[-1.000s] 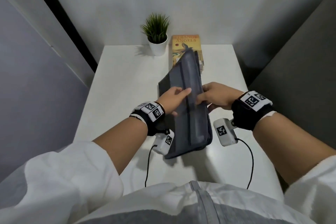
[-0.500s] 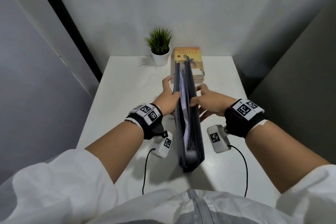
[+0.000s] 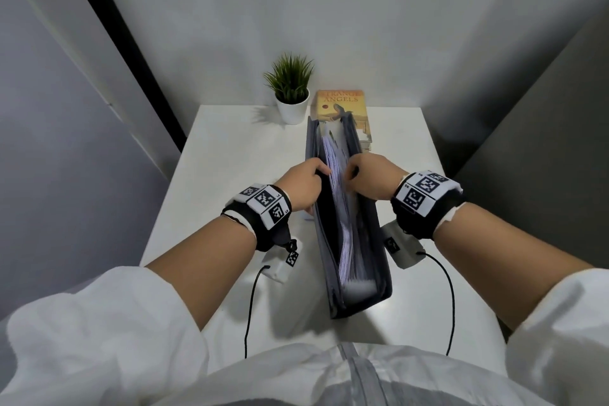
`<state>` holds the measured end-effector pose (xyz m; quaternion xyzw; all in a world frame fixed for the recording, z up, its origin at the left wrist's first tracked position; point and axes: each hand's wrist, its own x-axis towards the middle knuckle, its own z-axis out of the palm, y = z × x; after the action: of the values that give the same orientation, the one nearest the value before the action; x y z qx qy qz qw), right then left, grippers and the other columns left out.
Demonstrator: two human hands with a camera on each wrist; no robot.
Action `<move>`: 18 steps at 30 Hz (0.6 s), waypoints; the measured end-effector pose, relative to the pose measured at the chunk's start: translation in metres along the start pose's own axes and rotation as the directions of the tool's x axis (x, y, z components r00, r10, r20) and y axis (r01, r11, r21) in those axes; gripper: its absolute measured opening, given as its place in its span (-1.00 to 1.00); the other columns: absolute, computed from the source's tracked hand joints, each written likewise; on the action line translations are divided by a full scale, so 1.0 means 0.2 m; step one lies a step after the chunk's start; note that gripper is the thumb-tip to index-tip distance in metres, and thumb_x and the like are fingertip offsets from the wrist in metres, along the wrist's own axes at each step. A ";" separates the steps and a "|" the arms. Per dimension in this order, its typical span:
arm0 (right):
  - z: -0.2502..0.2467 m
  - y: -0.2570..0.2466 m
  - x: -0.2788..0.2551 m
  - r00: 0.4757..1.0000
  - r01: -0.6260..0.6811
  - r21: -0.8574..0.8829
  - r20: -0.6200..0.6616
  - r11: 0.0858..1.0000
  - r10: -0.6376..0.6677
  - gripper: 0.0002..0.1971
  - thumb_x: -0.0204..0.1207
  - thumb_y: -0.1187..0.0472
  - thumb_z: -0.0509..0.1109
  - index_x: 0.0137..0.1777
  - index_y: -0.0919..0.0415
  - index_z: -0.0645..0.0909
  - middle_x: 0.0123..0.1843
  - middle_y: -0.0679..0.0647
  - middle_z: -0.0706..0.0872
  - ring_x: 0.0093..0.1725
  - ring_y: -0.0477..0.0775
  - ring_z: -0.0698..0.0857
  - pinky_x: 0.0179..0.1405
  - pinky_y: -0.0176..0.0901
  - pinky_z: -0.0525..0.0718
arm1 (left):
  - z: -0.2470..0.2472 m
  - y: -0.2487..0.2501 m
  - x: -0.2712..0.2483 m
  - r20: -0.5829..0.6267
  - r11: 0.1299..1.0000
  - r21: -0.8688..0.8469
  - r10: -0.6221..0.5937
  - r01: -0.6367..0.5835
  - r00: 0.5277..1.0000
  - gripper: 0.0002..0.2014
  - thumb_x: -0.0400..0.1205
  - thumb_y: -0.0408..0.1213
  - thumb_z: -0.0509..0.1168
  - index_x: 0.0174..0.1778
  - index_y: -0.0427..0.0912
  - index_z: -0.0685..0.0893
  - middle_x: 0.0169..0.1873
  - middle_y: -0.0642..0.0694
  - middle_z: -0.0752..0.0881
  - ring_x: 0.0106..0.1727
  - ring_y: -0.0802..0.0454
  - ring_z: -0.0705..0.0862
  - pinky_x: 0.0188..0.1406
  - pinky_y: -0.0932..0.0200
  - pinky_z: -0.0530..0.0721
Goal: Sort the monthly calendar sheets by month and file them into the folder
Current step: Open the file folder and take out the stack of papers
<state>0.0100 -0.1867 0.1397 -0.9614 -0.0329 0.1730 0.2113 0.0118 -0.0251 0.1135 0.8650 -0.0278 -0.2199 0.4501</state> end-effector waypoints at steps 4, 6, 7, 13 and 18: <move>-0.01 -0.03 0.01 0.998 -0.051 -0.178 0.023 0.983 0.056 -0.77 0.57 0.36 0.22 0.07 0.44 0.67 0.08 0.31 0.74 0.07 0.26 0.72 -0.01 -0.03 0.70 | -0.01 0.00 -0.02 -0.001 1.000 -0.005 -0.017 0.017 1.000 -0.64 0.70 -0.43 -0.07 0.27 -0.13 0.54 -0.51 -0.08 0.45 -0.76 0.21 0.41 -0.72 0.33 0.51; 0.00 -0.04 0.01 0.999 -0.037 -0.237 0.018 0.971 0.043 -0.78 0.58 0.33 0.25 0.05 0.44 0.68 0.06 0.30 0.74 0.06 0.25 0.72 -0.01 -0.03 0.69 | -0.01 0.00 -0.03 0.001 1.000 -0.011 -0.020 0.020 1.000 -0.64 0.69 -0.43 -0.07 0.27 -0.12 0.54 -0.51 -0.08 0.47 -0.71 0.14 0.44 -0.70 0.31 0.54; 0.00 -0.05 0.02 0.999 -0.030 -0.258 0.009 0.966 0.034 -0.81 0.57 0.33 0.27 -0.01 0.44 0.67 0.01 0.29 0.73 0.01 0.25 0.72 -0.07 -0.04 0.67 | -0.01 0.00 -0.03 0.003 1.000 -0.012 -0.019 0.019 1.000 -0.63 0.69 -0.43 -0.07 0.26 -0.11 0.55 -0.50 -0.08 0.47 -0.67 0.10 0.46 -0.69 0.30 0.55; 0.04 -0.06 0.04 0.999 -0.027 -0.425 -0.035 0.905 0.013 -0.83 0.54 0.35 0.25 -0.29 0.26 0.44 -0.20 0.21 0.65 -0.20 0.21 0.61 -0.29 -0.14 0.51 | -0.01 0.01 -0.02 0.012 1.000 -0.022 -0.011 0.011 1.000 -0.63 0.67 -0.43 -0.08 0.24 -0.13 0.56 -0.44 -0.11 0.50 -0.58 0.02 0.49 -0.65 0.22 0.64; 0.05 -0.09 0.05 0.997 -0.062 -0.327 0.026 0.943 0.074 -0.56 0.60 0.03 0.28 -0.48 0.19 0.38 -0.49 0.07 0.48 -0.47 0.06 0.53 -0.52 -0.25 0.40 | 0.02 0.02 -0.03 0.017 1.000 0.003 0.004 -0.004 1.000 -0.57 0.71 -0.40 -0.07 0.49 -0.09 0.38 -0.17 -0.29 0.62 -0.56 0.00 0.52 -0.56 0.08 0.72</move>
<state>0.0154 -0.1652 0.1358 -0.9802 -0.0319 0.1908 0.0429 0.0053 -0.0284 0.1168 0.8638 -0.0335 -0.2262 0.4489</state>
